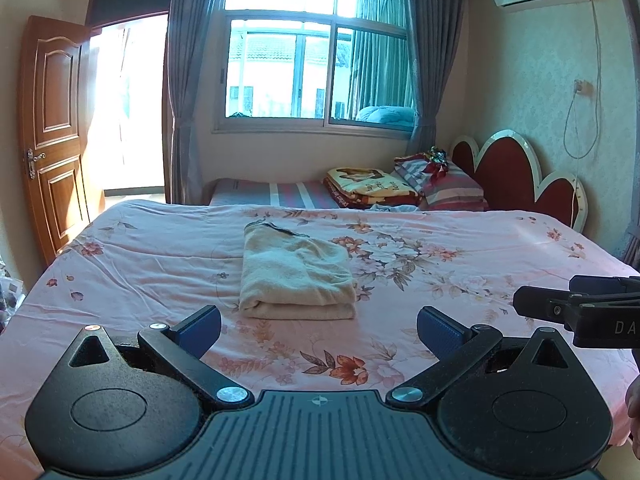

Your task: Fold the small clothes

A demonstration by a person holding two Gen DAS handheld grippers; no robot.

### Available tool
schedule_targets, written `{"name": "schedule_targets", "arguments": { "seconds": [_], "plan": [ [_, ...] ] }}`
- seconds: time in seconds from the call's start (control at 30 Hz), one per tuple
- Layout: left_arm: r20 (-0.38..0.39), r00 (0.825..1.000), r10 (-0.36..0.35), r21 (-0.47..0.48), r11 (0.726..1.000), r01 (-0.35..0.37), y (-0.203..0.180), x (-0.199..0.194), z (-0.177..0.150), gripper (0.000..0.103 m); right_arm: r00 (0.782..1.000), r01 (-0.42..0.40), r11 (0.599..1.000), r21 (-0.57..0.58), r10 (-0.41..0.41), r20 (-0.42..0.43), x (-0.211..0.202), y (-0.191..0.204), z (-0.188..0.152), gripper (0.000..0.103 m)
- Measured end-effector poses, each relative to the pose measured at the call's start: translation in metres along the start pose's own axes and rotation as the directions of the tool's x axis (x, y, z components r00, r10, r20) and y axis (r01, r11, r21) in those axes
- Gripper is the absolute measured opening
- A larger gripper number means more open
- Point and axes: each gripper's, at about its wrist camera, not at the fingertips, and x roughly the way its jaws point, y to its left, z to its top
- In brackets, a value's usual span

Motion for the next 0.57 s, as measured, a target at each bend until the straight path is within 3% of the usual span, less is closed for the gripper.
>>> {"name": "schedule_targets", "arguments": {
  "seconds": [0.57],
  "plan": [
    [0.039,0.999,-0.013,0.047,0.999,0.011,-0.0048,-0.0062,0.0051,0.103,1.000,-0.017,1.000,-0.001,0.017,-0.003,0.0029,-0.0002,0.0014,0.102]
  ]
}}
